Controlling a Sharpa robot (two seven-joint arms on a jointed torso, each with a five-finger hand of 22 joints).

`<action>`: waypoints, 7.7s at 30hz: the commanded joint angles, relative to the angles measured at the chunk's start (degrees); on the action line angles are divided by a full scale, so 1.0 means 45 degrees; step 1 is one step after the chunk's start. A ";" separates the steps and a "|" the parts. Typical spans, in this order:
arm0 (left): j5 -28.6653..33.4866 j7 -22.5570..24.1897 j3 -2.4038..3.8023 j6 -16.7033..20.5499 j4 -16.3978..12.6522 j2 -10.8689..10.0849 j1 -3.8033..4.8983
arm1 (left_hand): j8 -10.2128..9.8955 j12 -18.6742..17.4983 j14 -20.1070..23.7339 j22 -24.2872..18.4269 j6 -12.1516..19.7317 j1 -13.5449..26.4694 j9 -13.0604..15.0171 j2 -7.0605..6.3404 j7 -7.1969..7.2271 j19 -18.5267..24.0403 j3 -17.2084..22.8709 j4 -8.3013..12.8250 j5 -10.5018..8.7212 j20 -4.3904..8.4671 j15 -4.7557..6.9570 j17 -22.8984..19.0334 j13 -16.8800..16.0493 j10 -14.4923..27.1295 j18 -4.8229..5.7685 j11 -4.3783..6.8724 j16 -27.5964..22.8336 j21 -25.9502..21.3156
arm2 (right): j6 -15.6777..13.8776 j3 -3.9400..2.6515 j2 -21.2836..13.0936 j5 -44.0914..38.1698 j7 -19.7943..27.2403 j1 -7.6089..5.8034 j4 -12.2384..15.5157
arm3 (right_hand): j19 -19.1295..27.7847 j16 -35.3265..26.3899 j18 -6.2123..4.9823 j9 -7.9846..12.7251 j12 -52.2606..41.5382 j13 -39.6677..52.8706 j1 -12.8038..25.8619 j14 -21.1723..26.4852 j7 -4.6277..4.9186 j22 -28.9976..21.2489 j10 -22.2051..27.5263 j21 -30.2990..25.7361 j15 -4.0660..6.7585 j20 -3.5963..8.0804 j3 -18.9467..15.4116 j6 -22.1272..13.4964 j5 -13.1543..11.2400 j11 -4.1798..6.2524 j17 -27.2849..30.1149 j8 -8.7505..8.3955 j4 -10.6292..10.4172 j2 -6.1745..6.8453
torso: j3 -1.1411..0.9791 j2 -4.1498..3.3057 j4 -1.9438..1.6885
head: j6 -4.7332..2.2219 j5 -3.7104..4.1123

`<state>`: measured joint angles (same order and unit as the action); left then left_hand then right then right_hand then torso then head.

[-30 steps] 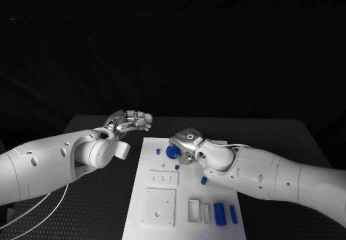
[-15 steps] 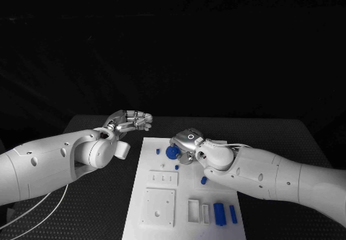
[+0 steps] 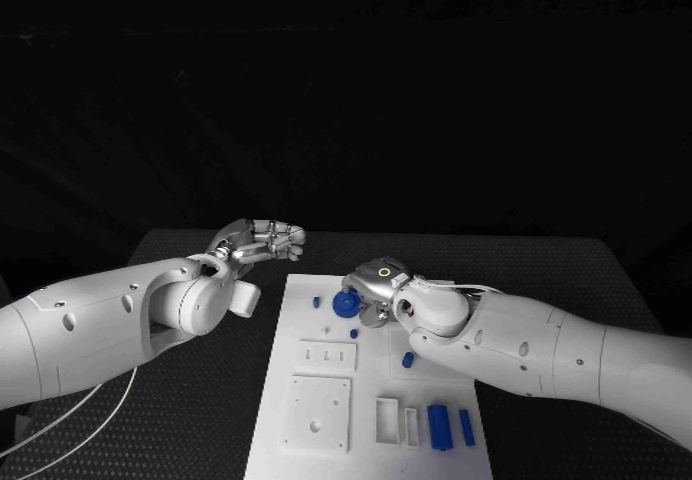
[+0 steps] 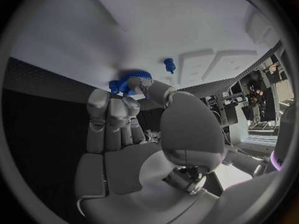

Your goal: Assemble the parts on the task board

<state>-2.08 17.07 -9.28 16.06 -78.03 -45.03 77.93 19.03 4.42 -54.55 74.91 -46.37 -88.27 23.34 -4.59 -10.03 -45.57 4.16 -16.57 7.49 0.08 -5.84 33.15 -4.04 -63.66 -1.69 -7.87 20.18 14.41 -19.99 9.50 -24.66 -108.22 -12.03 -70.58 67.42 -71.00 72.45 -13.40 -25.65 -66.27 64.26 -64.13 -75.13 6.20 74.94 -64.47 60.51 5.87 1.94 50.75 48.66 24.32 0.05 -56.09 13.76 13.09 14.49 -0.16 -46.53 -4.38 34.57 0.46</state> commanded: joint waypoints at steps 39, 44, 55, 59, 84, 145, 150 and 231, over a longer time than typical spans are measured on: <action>-0.0164 0.0160 0.0010 -0.0290 0.0038 -0.0245 0.0018 | -0.0072 -0.0054 -0.0067 0.0190 -0.0097 -0.0054 -0.0021 -0.0054 -0.0024 -0.0014 -0.0055 0.0002 -0.0070 -0.0053 -0.0026 0.0056 -0.0012 -0.0173 -0.0166 -0.0031 -0.0105 -0.0085 | -0.0557 -0.0856 -0.4638 0.7148 0.4290 -0.0545 0.1518 | 0.0001 -0.0096 -0.0356 -0.0033 -0.0312 -0.0137 0.0806 -0.0003 0.0395 0.0192 0.0203 0.0053 -0.0268 0.0173 -0.1686 0.0737 -0.3086 -0.0361 -0.0226 0.0663 0.0099 -0.0034 | -0.0085 0.0028 0.0286 | -0.0285 0.0261; -0.0176 0.0170 0.0006 -0.0341 0.0110 -0.0166 0.0015 | -0.0056 -0.0018 -0.0079 0.0197 -0.0140 -0.0089 -0.0016 -0.0092 -0.0025 -0.0006 -0.0066 0.0001 -0.0104 -0.0062 -0.0031 0.0077 -0.0027 -0.0263 -0.0167 -0.0017 -0.0122 -0.0092 | 0.0046 -0.0853 -0.4700 0.7401 0.4700 -0.0541 0.0459 | 0.0240 -0.0109 -0.0356 -0.0007 -0.0355 -0.0136 0.0948 0.0106 0.0410 0.0232 0.0386 0.0050 -0.0279 0.0186 -0.3218 0.0661 -0.3307 -0.0368 -0.0301 0.0636 0.0439 -0.0220 | -0.0134 0.0045 0.0390 | -0.0296 0.0263; -0.0181 0.0184 -0.0007 -0.0400 0.0357 -0.0061 0.0007 | -0.0065 -0.0029 -0.0076 0.0201 -0.0135 -0.0088 -0.0020 -0.0131 -0.0030 0.0000 -0.0091 -0.0006 -0.0143 -0.0069 -0.0036 0.0089 -0.0021 -0.0260 -0.0163 -0.0017 -0.0141 -0.0098 | 0.0461 -0.0842 -0.4332 0.7564 0.5041 -0.0138 -0.0761 | 0.0502 -0.0171 -0.0356 0.0045 -0.0381 -0.0159 0.0994 0.0233 0.0386 0.0220 0.0595 0.0001 -0.0249 0.0195 -0.4449 0.0543 -0.2850 -0.0342 -0.0365 0.0572 0.0626 -0.0311 | -0.0182 0.0042 0.0408 | -0.0235 0.0303; -0.0183 0.0184 -0.0010 -0.0421 0.0415 -0.0022 0.0004 | -0.0069 -0.0036 -0.0073 0.0202 -0.0131 -0.0092 -0.0022 -0.0140 -0.0033 0.0002 -0.0097 -0.0005 -0.0150 -0.0070 -0.0038 0.0092 -0.0018 -0.0253 -0.0163 -0.0021 -0.0148 -0.0099 | 0.0553 -0.0840 -0.4145 0.7587 0.5114 0.0019 -0.1126 | 0.0540 -0.0191 -0.0356 0.0060 -0.0379 -0.0166 0.0938 0.0259 0.0375 0.0216 0.0632 -0.0014 -0.0238 0.0191 -0.4543 0.0502 -0.2803 -0.0331 -0.0369 0.0550 0.0647 -0.0319 | -0.0178 0.0039 0.0394 | -0.0186 0.0321; -0.0192 0.0148 -0.0017 -0.0426 0.0507 0.0002 -0.0001 | -0.0079 -0.0050 -0.0068 0.0204 -0.0126 -0.0088 -0.0027 -0.0105 -0.0051 0.0002 -0.0093 -0.0016 -0.0156 -0.0075 -0.0042 0.0104 -0.0012 -0.0242 -0.0162 -0.0029 -0.0169 -0.0104 | 0.1058 -0.0831 -0.3634 0.8012 0.5253 0.0641 -0.1708 | 0.0665 -0.0250 -0.0356 0.0069 -0.0443 -0.0239 0.0368 0.0278 0.0322 0.0213 0.0714 -0.0020 -0.0194 0.0134 -0.4661 0.0938 -0.4064 -0.0281 -0.0434 0.0734 0.0594 -0.1039 | -0.0125 0.0059 0.0396 | 0.0008 0.0248; -0.0221 -0.0012 -0.0022 -0.0428 0.0504 -0.0007 -0.0001 | -0.0097 -0.0070 -0.0072 0.0209 -0.0119 -0.0062 -0.0037 -0.0068 -0.0050 0.0005 -0.0082 -0.0012 -0.0152 -0.0076 -0.0041 0.0135 -0.0003 -0.0226 -0.0165 -0.0016 -0.0210 -0.0115 | 0.0756 -0.0832 -0.3571 0.7587 0.5009 0.0664 -0.1574 | 0.0569 -0.0208 -0.0356 -0.0153 -0.0517 -0.0378 -0.0027 0.0199 -0.0182 0.0213 0.0496 0.0178 0.0242 0.0158 -0.2599 0.2389 -0.4784 0.0192 -0.0599 0.1377 -0.0133 -0.1889 | -0.0117 0.0074 0.0400 | 0.0085 0.0257; -0.0670 -0.0354 -0.0023 -0.0596 0.0492 -0.0025 0.0000 | -0.0084 -0.0052 -0.0091 0.0213 -0.0149 -0.0058 -0.0032 -0.0016 -0.0053 -0.0003 -0.0062 -0.0019 -0.0147 -0.0075 -0.0040 0.0150 -0.0011 -0.0266 -0.0167 -0.0020 -0.0214 -0.0113 | 0.0521 -0.0839 -0.3745 0.7464 0.4745 0.0658 -0.1153 | 0.0565 -0.0203 -0.0356 -0.0173 -0.0525 -0.0373 -0.0055 0.0195 -0.0203 0.0211 0.0490 0.0186 0.0262 0.0165 -0.2484 0.2446 -0.4784 0.0214 -0.0609 0.1411 -0.0128 -0.1900 | -0.0114 0.0083 0.0400 | 0.0056 0.0274; -0.3772 -0.5309 -0.0321 -0.1251 -0.0561 0.1733 -0.0014 | 0.0097 0.0213 -0.1069 0.0276 -0.1747 0.3737 -0.0076 0.0490 0.0585 -0.0171 0.0641 -0.0003 -0.1012 0.0400 0.0447 0.1375 -0.0783 -0.2411 -0.0251 0.0781 0.0891 0.1362 | 0.0583 -0.0992 -0.2194 0.4629 -0.0041 -0.0751 0.3811 | 0.0260 -0.0237 -0.0356 -0.0209 -0.0508 -0.0392 -0.0067 0.0030 -0.0322 0.0115 0.0232 0.0217 0.0359 0.0183 -0.1263 0.2762 -0.4784 0.0333 -0.0596 0.1528 -0.0143 -0.1243 | 0.0082 0.0453 0.0517 | -0.0196 -0.0041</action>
<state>-19.85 -7.56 -10.81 10.65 -80.12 -37.40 77.81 19.57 5.71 -59.66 74.91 -53.87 -71.00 23.05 -2.47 -7.44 -46.76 7.27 -16.58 3.04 1.75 -3.99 39.28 -7.51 -74.16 -2.14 -4.36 24.00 20.32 -18.29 5.03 -34.65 -86.87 -12.14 -74.05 84.67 -69.60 71.57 -13.30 -25.97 -68.55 62.54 -64.49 -74.95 2.68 74.94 -63.08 61.21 7.25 2.78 44.69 58.26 2.86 1.43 -58.83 19.80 12.49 8.71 0.19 -44.48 -2.07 33.59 0.28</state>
